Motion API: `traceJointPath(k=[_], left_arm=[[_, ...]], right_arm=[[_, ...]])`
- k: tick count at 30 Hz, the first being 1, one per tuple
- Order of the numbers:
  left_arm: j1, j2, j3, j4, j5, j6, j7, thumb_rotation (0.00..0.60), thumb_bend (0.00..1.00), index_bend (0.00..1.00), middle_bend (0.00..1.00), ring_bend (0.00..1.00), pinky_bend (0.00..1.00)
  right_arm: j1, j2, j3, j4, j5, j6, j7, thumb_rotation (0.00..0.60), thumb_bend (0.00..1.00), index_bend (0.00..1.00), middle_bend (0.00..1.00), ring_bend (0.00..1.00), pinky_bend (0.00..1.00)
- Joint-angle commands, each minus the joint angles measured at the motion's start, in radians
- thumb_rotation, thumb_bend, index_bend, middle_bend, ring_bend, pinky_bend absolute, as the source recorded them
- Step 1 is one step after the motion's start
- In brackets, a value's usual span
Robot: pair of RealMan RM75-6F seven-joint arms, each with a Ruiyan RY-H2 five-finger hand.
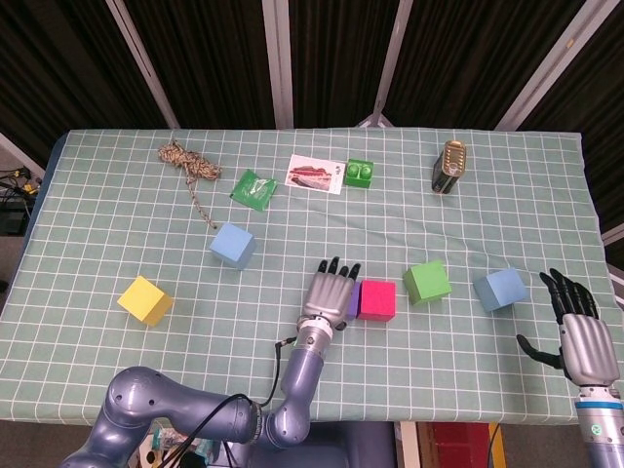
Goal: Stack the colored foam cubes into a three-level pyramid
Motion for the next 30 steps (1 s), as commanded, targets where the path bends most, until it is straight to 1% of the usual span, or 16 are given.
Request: traceJointPath(k=[1, 5, 8, 13, 19, 22, 23, 30], left_arm=[[0.004, 0.001, 0.003, -0.002, 0.005, -0.003, -0.006, 0.6, 0.16, 0.05, 0.08, 0.0, 0.07], [0.015, 0.009, 0.007, -0.013, 0.009, -0.006, -0.013, 0.6, 0.13, 0.02, 0.05, 0.0, 0.07], [0.025, 0.018, 0.01, -0.028, 0.015, -0.005, -0.02, 0.6, 0.11, 0.01, 0.05, 0.0, 0.05], [0.059, 0.063, 0.034, -0.097, 0.028, 0.008, -0.021, 0.6, 0.12, 0.0, 0.05, 0.0, 0.05], [0.086, 0.105, 0.043, -0.153, 0.028, 0.005, -0.03, 0.6, 0.13, 0.0, 0.05, 0.0, 0.05], [0.096, 0.117, 0.053, -0.172, 0.029, 0.005, -0.033, 0.6, 0.19, 0.0, 0.05, 0.0, 0.05], [0.097, 0.119, 0.055, -0.175, 0.03, 0.006, -0.034, 0.6, 0.2, 0.0, 0.05, 0.0, 0.05], [0.113, 0.122, 0.061, -0.173, 0.048, 0.003, -0.072, 0.6, 0.21, 0.0, 0.05, 0.0, 0.05]], right_arm=[[0.0, 0.0, 0.0, 0.0, 0.0, 0.0, 0.0, 0.6, 0.25, 0.0, 0.0, 0.0, 0.0], [-0.001, 0.001, 0.0, 0.001, 0.0, 0.001, 0.002, 0.6, 0.25, 0.0, 0.0, 0.0, 0.0], [-0.001, 0.001, 0.0, 0.001, -0.001, 0.002, 0.002, 0.6, 0.25, 0.0, 0.0, 0.0, 0.0], [-0.002, 0.001, -0.001, 0.001, -0.004, 0.005, 0.002, 0.6, 0.25, 0.0, 0.0, 0.0, 0.0], [-0.003, -0.001, -0.003, -0.002, -0.012, 0.01, -0.004, 0.6, 0.25, 0.0, 0.0, 0.0, 0.0], [-0.003, -0.001, -0.002, -0.001, -0.01, 0.01, -0.005, 0.6, 0.25, 0.0, 0.0, 0.0, 0.0], [-0.003, -0.001, -0.002, -0.001, -0.01, 0.01, -0.004, 0.6, 0.25, 0.0, 0.0, 0.0, 0.0], [-0.004, 0.0, -0.004, -0.002, -0.014, 0.012, -0.004, 0.6, 0.25, 0.0, 0.0, 0.0, 0.0]])
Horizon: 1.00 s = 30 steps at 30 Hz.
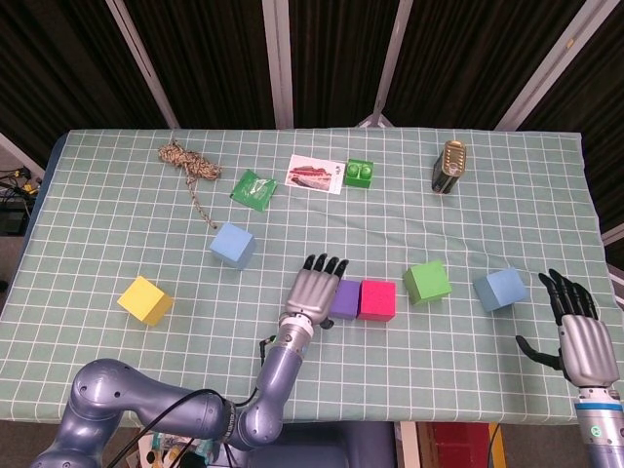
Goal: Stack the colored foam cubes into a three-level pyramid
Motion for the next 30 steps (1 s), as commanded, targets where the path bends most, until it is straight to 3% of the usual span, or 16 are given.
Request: traceJointPath(k=[1, 12, 30], left_arm=[[0.007, -0.005, 0.001, 0.011, 0.016, -0.007, -0.028, 0.6, 0.22, 0.0, 0.05, 0.0, 0.05], [0.01, -0.06, 0.01, 0.082, 0.113, -0.042, -0.147, 0.6, 0.26, 0.0, 0.05, 0.0, 0.05], [-0.004, -0.098, 0.011, 0.152, 0.125, -0.07, -0.15, 0.6, 0.32, 0.0, 0.06, 0.0, 0.05]], right_arm=[[-0.001, 0.0, -0.001, 0.0, -0.001, 0.001, 0.0, 0.6, 0.25, 0.0, 0.0, 0.0, 0.0], [0.0, 0.002, -0.001, 0.0, 0.0, -0.003, 0.005, 0.6, 0.25, 0.0, 0.0, 0.0, 0.0], [0.002, 0.002, 0.001, 0.003, 0.004, -0.006, 0.014, 0.6, 0.25, 0.0, 0.0, 0.0, 0.0]])
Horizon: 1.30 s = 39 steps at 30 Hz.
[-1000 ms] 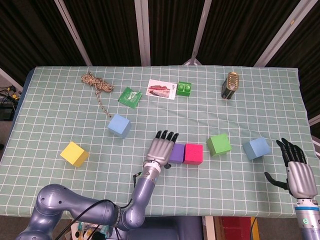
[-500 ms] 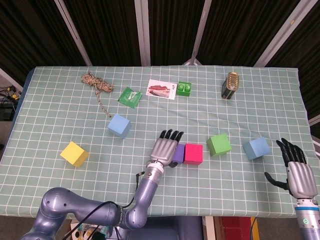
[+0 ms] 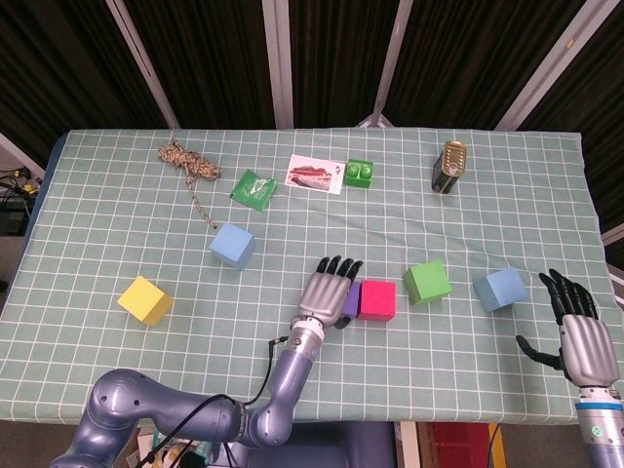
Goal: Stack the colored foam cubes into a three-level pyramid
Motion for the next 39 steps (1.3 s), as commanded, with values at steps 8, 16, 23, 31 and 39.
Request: traceJointPath(k=[8, 16, 23, 31, 39], left_arm=[[0.0, -0.005, -0.005, 0.013, -0.004, -0.013, 0.002, 0.6, 0.32, 0.0, 0.06, 0.0, 0.05], [-0.003, -0.014, -0.015, 0.026, -0.001, -0.02, -0.004, 0.6, 0.32, 0.0, 0.06, 0.0, 0.05], [-0.004, -0.017, -0.021, 0.037, 0.004, -0.021, -0.005, 0.6, 0.32, 0.0, 0.06, 0.0, 0.05], [-0.005, -0.025, -0.021, 0.053, -0.002, -0.033, -0.005, 0.6, 0.32, 0.0, 0.06, 0.0, 0.05], [0.01, -0.02, -0.02, 0.041, -0.004, -0.039, -0.018, 0.6, 0.32, 0.0, 0.06, 0.0, 0.05]], right_arm=[[0.001, -0.001, -0.001, 0.0, 0.0, -0.001, -0.001, 0.6, 0.25, 0.0, 0.0, 0.0, 0.0], [0.001, 0.0, 0.0, -0.001, 0.002, -0.003, 0.0, 0.6, 0.25, 0.0, 0.0, 0.0, 0.0], [0.0, 0.0, 0.0, 0.0, 0.002, -0.002, 0.001, 0.6, 0.25, 0.0, 0.0, 0.0, 0.0], [-0.001, 0.0, 0.0, -0.001, 0.004, -0.001, -0.001, 0.6, 0.25, 0.0, 0.0, 0.0, 0.0], [-0.001, 0.002, 0.0, 0.001, 0.005, -0.002, 0.001, 0.6, 0.25, 0.0, 0.0, 0.0, 0.0]])
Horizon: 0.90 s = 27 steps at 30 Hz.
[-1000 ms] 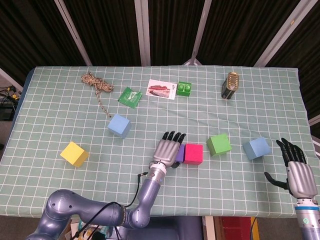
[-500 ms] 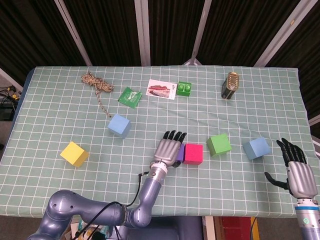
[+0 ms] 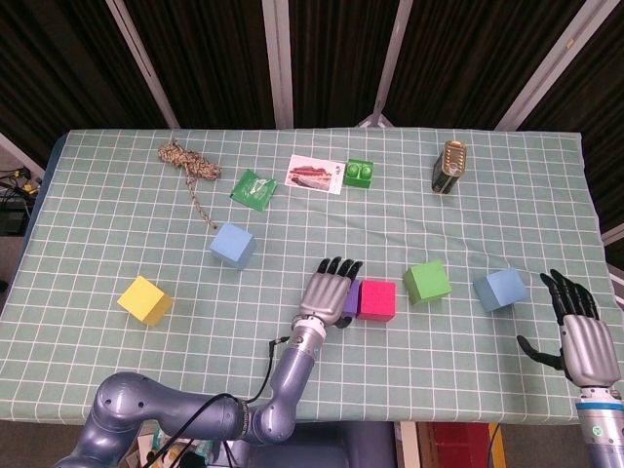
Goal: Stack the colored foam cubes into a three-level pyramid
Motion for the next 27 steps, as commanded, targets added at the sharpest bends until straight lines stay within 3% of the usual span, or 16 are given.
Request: traceJointPath(k=[1, 9, 19, 27], left_arm=[[0.008, 0.009, 0.001, -0.015, 0.004, 0.002, -0.005, 0.6, 0.32, 0.0, 0.06, 0.0, 0.05], [0.046, 0.081, 0.017, -0.112, 0.019, 0.041, 0.013, 0.6, 0.32, 0.0, 0.06, 0.0, 0.04], [0.112, 0.257, 0.074, -0.306, -0.045, 0.095, 0.123, 0.6, 0.28, 0.0, 0.06, 0.0, 0.04], [0.141, 0.339, 0.075, -0.37, -0.064, 0.089, 0.108, 0.6, 0.25, 0.0, 0.06, 0.0, 0.04]], right_arm=[[0.0, 0.0, 0.0, 0.0, 0.0, 0.0, 0.0, 0.6, 0.25, 0.0, 0.0, 0.0, 0.0], [-0.001, -0.001, 0.0, 0.001, -0.004, 0.005, -0.002, 0.6, 0.25, 0.0, 0.0, 0.0, 0.0], [-0.001, -0.004, -0.002, 0.001, -0.012, 0.011, -0.013, 0.6, 0.25, 0.0, 0.0, 0.0, 0.0], [-0.001, -0.007, -0.003, 0.002, -0.018, 0.015, -0.02, 0.6, 0.25, 0.0, 0.0, 0.0, 0.0]])
